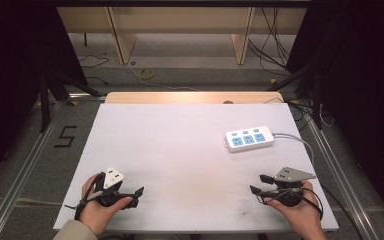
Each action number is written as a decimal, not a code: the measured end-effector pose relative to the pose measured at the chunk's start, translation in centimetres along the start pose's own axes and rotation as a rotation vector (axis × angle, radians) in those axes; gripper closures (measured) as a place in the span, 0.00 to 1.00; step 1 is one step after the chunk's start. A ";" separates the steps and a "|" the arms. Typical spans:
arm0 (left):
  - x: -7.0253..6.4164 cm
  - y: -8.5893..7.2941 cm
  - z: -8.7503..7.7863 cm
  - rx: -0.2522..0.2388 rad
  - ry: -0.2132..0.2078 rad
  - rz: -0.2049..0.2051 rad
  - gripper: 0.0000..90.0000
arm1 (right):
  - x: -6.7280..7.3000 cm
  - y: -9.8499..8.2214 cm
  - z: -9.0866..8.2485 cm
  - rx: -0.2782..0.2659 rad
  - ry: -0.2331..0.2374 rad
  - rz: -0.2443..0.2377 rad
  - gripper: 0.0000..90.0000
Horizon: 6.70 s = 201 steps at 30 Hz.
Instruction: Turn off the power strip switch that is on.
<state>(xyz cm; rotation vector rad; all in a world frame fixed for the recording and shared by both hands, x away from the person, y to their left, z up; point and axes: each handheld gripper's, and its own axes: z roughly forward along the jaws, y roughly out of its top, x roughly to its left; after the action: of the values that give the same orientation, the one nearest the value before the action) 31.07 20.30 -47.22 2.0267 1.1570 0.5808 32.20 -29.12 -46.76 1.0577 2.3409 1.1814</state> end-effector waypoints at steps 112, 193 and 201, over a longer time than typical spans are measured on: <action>-0.5 0.0 0.4 -0.018 0.026 -0.035 0.08 | -3.4 9.7 4.7 0.171 -0.167 -0.010 1.00; -0.6 0.2 0.4 -0.024 0.023 -0.024 0.08 | -6.3 14.4 9.8 0.240 -0.206 0.010 1.00; -0.6 0.2 0.5 -0.025 0.020 -0.024 0.08 | -6.4 14.7 10.5 0.249 -0.203 0.012 1.00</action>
<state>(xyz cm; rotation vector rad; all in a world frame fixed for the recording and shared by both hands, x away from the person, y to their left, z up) 31.20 19.57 -47.41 1.9872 1.1789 0.6023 49.44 -22.30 -41.89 1.2106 2.3637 0.7580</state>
